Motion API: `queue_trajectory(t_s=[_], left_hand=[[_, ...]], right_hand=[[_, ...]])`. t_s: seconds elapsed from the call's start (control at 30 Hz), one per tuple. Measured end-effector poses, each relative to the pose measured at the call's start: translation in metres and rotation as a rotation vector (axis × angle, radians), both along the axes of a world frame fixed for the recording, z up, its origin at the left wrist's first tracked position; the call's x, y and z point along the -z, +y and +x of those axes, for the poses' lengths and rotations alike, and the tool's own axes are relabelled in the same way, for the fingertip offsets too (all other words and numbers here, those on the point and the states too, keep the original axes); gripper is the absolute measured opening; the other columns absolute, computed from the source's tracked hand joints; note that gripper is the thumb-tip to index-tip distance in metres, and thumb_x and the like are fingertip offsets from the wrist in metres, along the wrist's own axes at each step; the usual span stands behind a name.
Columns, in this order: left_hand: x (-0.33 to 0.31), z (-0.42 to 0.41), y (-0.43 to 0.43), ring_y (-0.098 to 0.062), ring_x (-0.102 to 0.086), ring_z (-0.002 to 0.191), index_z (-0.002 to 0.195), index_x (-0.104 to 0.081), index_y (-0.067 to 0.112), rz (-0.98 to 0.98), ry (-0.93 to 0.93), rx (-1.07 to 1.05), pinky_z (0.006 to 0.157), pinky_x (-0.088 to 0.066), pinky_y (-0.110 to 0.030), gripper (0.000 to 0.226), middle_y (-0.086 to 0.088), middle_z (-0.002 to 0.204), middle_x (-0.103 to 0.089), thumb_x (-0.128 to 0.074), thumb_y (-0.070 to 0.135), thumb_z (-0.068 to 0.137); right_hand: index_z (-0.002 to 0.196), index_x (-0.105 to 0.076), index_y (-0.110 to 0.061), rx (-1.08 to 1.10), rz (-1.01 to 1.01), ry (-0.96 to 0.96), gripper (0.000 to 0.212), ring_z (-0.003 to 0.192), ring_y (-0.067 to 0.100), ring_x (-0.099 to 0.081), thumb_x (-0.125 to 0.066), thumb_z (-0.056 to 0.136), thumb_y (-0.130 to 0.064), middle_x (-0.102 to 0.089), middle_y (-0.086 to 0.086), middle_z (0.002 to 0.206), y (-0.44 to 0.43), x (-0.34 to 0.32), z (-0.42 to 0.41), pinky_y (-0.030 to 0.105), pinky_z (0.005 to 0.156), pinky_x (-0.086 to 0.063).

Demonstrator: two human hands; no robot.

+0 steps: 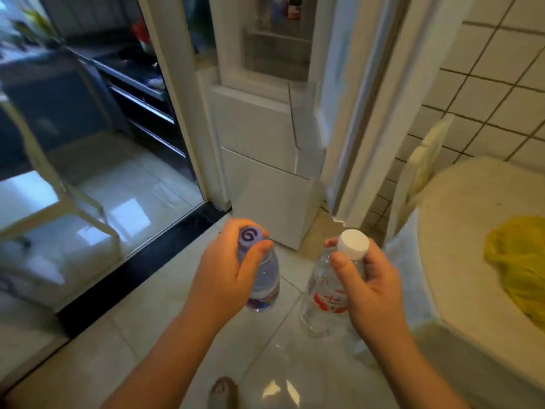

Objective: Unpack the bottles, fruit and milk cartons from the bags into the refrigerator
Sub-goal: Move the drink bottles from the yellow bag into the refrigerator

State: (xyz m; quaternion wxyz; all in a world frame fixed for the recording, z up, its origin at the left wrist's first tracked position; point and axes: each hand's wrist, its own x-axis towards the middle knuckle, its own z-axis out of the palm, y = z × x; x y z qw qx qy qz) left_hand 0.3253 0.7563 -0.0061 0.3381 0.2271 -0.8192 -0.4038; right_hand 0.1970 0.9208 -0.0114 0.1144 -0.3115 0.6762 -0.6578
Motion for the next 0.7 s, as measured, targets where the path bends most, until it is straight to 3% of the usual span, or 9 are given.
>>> queue_trajectory(t_s=[0.2,0.3,0.43,0.57,0.7], left_hand=[[-0.013,0.043,-0.139,-0.005,-0.065,0.091,0.104,-0.062,0.007,0.027,0.044,-0.041,0.077,-0.048,-0.01,0.047,0.003,0.092,-0.068,-0.049,0.051,0.091],[-0.018,0.053,-0.192,-0.008,-0.066,0.087,0.102,-0.061,0.005,0.034,0.094,-0.113,0.076,-0.05,-0.013,0.054,-0.002,0.09,-0.068,-0.05,0.057,0.092],[-0.026,0.049,-0.254,-0.011,-0.066,0.081,0.099,-0.059,0.005,-0.007,0.155,-0.175,0.072,-0.051,-0.016,0.04,-0.002,0.085,-0.068,-0.048,0.043,0.095],[-0.037,0.027,-0.315,-0.013,-0.066,0.08,0.101,-0.056,0.008,-0.028,0.18,-0.215,0.071,-0.051,-0.017,0.037,-0.004,0.087,-0.068,-0.045,0.043,0.095],[-0.05,-0.016,-0.382,-0.014,-0.067,0.077,0.1,-0.053,0.013,-0.088,0.246,-0.23,0.068,-0.052,-0.017,0.027,-0.005,0.085,-0.067,-0.045,0.038,0.097]], right_hand=[[0.097,-0.066,-0.025,-0.093,-0.044,-0.028,0.026,0.084,0.005,-0.067,-0.061,0.081,-0.044,-0.07,-0.012,0.09,-0.15,-0.005,0.04,0.018,0.073,-0.055],[0.099,-0.066,-0.022,-0.139,-0.057,-0.046,0.029,0.087,0.006,-0.068,-0.06,0.081,-0.044,-0.071,-0.011,0.093,-0.212,-0.012,0.048,0.018,0.074,-0.055],[0.1,-0.067,-0.016,-0.179,-0.087,-0.059,0.022,0.086,0.003,-0.068,-0.066,0.085,-0.032,-0.071,-0.01,0.091,-0.286,-0.022,0.041,0.015,0.073,-0.053],[0.102,-0.067,-0.011,-0.183,-0.139,-0.035,0.033,0.084,0.005,-0.067,-0.062,0.085,-0.039,-0.07,-0.009,0.09,-0.36,-0.035,0.014,0.02,0.074,-0.055],[0.102,-0.066,-0.006,-0.188,-0.222,-0.027,0.023,0.078,0.003,-0.065,-0.064,0.089,-0.024,-0.069,-0.006,0.084,-0.441,-0.05,-0.032,0.019,0.07,-0.053]])
